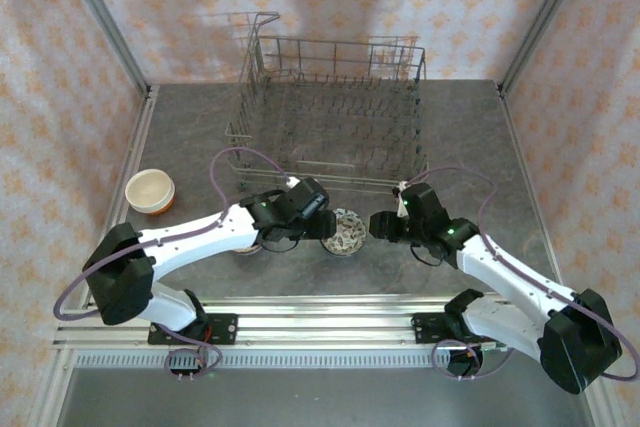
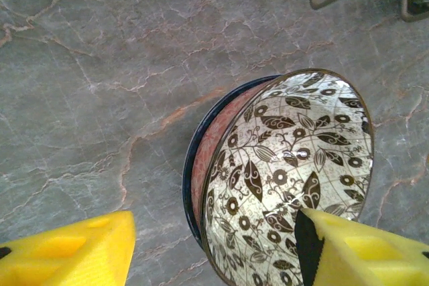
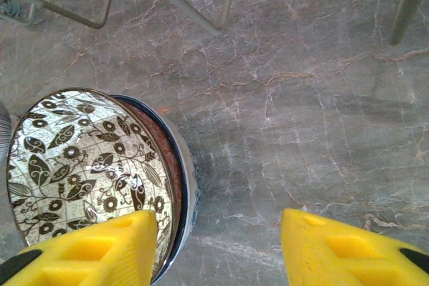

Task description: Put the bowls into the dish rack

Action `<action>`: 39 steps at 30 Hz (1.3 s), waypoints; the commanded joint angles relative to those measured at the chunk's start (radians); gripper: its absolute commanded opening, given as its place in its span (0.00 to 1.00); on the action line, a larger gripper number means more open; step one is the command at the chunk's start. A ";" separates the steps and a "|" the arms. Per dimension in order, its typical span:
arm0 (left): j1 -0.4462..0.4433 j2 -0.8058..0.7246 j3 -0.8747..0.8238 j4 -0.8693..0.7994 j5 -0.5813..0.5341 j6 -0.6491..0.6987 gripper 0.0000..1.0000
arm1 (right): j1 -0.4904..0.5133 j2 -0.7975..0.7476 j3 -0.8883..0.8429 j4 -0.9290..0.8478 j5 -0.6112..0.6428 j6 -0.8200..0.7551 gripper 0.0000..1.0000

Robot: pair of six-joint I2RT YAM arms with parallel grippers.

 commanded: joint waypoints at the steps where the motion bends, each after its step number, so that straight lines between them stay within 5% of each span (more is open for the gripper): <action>1: -0.019 0.023 -0.009 0.031 -0.027 -0.059 0.64 | 0.012 0.023 -0.013 0.081 -0.004 0.020 0.51; 22: -0.088 0.080 0.023 -0.043 -0.163 -0.147 0.52 | 0.051 0.107 -0.049 0.165 0.033 -0.020 0.32; 39: -0.089 0.148 0.105 -0.108 -0.177 -0.147 0.44 | 0.051 0.127 -0.051 0.196 0.026 -0.031 0.29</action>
